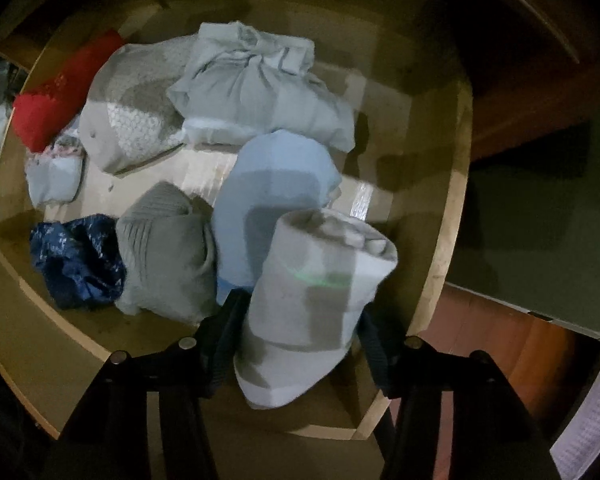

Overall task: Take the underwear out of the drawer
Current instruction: 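Grasp the white rolled sock in the drawer with the right gripper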

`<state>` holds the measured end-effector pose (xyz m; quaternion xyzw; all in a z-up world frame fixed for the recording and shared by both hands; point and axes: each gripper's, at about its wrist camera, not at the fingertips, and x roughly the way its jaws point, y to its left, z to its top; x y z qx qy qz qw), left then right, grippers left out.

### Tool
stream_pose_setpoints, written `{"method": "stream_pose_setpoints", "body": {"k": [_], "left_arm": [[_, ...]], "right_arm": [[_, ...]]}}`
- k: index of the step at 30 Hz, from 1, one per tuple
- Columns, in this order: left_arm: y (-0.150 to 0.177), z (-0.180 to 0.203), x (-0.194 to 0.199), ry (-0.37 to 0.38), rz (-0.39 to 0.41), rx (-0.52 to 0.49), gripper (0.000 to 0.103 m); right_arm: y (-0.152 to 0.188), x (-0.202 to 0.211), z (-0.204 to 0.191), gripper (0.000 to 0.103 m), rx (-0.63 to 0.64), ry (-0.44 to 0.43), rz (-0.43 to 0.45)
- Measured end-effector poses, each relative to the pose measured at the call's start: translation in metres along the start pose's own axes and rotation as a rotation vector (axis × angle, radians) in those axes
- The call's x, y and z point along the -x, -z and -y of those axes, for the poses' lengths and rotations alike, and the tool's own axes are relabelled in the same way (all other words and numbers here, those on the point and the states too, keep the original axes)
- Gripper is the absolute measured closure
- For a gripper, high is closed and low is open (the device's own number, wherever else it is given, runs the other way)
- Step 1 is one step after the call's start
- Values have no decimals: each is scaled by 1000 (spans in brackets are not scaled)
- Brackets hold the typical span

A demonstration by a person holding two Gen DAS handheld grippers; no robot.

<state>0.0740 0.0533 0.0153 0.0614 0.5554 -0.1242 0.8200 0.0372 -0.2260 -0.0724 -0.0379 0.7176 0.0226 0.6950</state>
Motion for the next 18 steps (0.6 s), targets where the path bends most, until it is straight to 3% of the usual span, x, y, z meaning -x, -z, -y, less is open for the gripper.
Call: {"method": "stream_pose_setpoints", "body": {"k": [8, 14, 18], "left_arm": [[1, 26, -10, 34, -44, -69, 27], [7, 51, -25, 84, -122, -123, 27], [13, 70, -36, 73, -166, -182, 27]], "right_arm": [[-6, -4, 5, 59, -9, 24, 2], [13, 8, 4, 63, -29, 16, 85], [25, 31, 10, 64, -71, -16, 180]]}}
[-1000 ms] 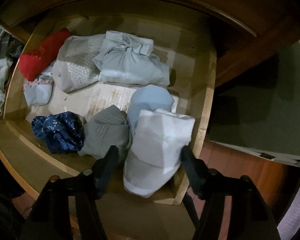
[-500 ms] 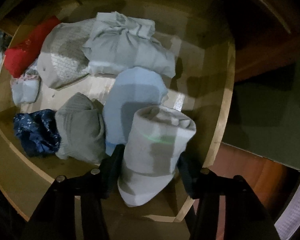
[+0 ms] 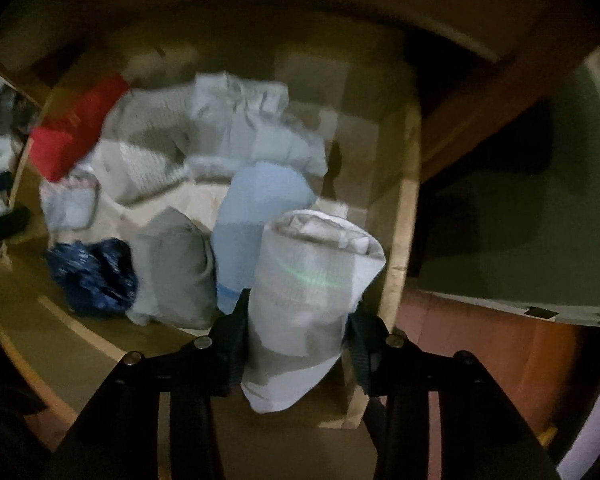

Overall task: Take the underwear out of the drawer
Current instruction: 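Grasp the white rolled sock in the drawer with the right gripper, then grasp the dark blue patterned underwear with the left gripper while the right gripper holds the white sock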

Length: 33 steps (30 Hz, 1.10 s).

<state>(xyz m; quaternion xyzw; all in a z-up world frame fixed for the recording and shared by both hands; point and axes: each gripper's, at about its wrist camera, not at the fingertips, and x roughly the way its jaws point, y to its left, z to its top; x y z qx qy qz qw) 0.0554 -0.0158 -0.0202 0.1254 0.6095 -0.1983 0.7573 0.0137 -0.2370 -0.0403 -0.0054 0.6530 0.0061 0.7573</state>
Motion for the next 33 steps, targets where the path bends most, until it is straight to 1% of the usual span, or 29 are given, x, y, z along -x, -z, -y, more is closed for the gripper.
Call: {"method": "stream_pose_setpoints", "body": {"k": [4, 7, 11, 14, 17, 19, 22, 23, 25, 27, 33], "left_arm": [[-1, 13, -16, 1, -69, -31, 27], [-3, 20, -25, 42, -117, -34, 27], [-8, 26, -41, 108, -203, -6, 27], [-11, 27, -54, 138, -268, 17, 27], [-11, 26, -69, 128, -339, 53, 27], [-13, 24, -72, 144, -366, 87, 27], [-14, 28, -78, 105, -408, 86, 27], [-14, 30, -82, 101, -437, 89, 27], [-15, 31, -87, 101, -471, 110, 27], [-17, 33, -93, 75, -507, 127, 27], [-21, 35, -110, 41, -603, 167, 27]], "right_arm": [[6, 23, 6, 64, -43, -32, 86], [11, 35, 12, 64, -100, -88, 145], [8, 41, 20, 64, -142, -132, 167], [9, 50, 25, 64, -162, -135, 191], [10, 52, 25, 64, -165, -119, 222], [12, 55, 24, 64, -156, -107, 235], [15, 58, 24, 63, -164, -120, 246], [16, 59, 24, 63, -168, -124, 248], [19, 60, 24, 63, -180, -144, 250], [22, 59, 24, 63, -188, -158, 242], [22, 63, 24, 63, -188, -149, 252]]}}
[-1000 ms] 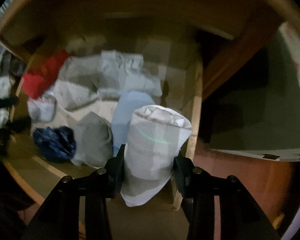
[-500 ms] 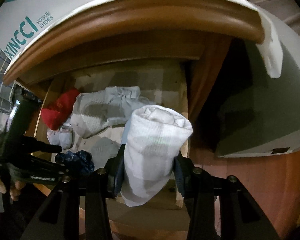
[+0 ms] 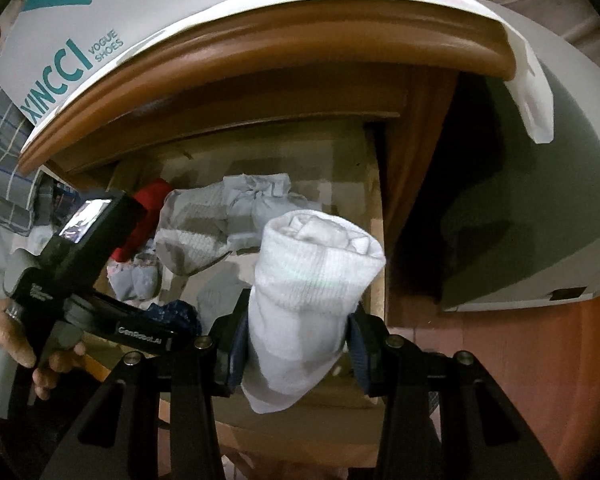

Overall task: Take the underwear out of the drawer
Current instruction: 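Grasp the dark blue patterned underwear with the left gripper while the right gripper holds the white sock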

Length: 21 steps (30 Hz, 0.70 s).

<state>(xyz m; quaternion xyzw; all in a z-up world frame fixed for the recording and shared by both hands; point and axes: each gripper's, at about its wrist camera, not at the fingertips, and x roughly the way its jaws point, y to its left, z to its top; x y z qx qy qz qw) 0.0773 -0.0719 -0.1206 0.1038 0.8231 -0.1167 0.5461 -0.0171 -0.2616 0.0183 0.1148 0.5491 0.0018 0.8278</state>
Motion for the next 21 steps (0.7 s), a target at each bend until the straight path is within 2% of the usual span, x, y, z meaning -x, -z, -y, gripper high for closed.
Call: {"method": "stream_pose_setpoints", "body": {"k": [2, 4, 7, 10, 15, 21], "left_arm": [[0, 1, -2, -13, 2, 1, 34], [1, 2, -3, -4, 13, -2, 50], [7, 2, -1, -20, 52, -1, 66], [16, -3, 5, 0, 96, 22, 71], [40, -5, 25, 50, 201, 29, 72], [78, -2, 65, 33, 381, 0, 72]], "right_arm": [[0, 0, 0, 63, -7, -6, -4], [0, 0, 0, 63, -13, -15, -6], [0, 1, -1, 63, -3, -16, 0], [0, 1, -1, 63, -7, -23, -1], [1, 0, -1, 63, -2, -16, -2], [1, -4, -2, 63, 6, 16, -13]]}}
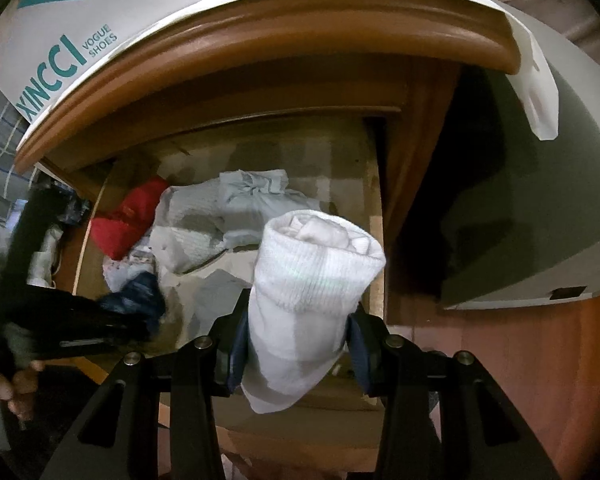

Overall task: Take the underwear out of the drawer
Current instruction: 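Grasp the dark blue patterned underwear with the left gripper while the right gripper holds the white sock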

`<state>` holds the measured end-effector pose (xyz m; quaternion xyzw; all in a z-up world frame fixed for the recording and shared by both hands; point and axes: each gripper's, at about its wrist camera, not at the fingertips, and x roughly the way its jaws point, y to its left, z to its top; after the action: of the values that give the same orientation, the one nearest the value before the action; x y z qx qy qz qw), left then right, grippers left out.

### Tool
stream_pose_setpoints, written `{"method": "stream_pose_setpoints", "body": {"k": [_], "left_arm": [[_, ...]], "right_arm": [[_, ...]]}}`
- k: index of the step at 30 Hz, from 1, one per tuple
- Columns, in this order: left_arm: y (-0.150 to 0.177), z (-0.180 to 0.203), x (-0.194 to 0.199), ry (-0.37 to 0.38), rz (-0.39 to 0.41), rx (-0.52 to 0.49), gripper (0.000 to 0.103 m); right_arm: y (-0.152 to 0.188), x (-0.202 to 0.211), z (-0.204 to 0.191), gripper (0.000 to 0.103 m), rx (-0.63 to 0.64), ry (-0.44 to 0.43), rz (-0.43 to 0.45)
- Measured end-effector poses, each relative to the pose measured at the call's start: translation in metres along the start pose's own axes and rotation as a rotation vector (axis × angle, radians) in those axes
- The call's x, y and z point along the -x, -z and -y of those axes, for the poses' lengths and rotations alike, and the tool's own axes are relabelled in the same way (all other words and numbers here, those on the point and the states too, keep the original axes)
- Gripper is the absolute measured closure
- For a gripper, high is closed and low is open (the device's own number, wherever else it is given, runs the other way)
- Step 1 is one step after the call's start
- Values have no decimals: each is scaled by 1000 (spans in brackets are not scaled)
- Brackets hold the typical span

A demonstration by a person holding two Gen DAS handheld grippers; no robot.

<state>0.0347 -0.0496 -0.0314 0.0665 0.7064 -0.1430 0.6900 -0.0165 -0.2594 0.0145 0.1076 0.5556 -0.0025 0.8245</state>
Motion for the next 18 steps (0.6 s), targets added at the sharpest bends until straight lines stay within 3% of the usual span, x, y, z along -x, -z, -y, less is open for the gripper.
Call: {"method": "stream_pose_setpoints", "body": {"k": [3, 7, 18], "left_arm": [[9, 6, 24, 4, 80, -2, 72], [14, -16, 43, -31, 167, -5, 72], [33, -30, 83, -73, 321, 30, 72]], "right_arm": [[1, -3, -2, 63, 13, 16, -4], [1, -8, -4, 63, 29, 39, -12], [2, -12, -4, 63, 52, 83, -14]]}}
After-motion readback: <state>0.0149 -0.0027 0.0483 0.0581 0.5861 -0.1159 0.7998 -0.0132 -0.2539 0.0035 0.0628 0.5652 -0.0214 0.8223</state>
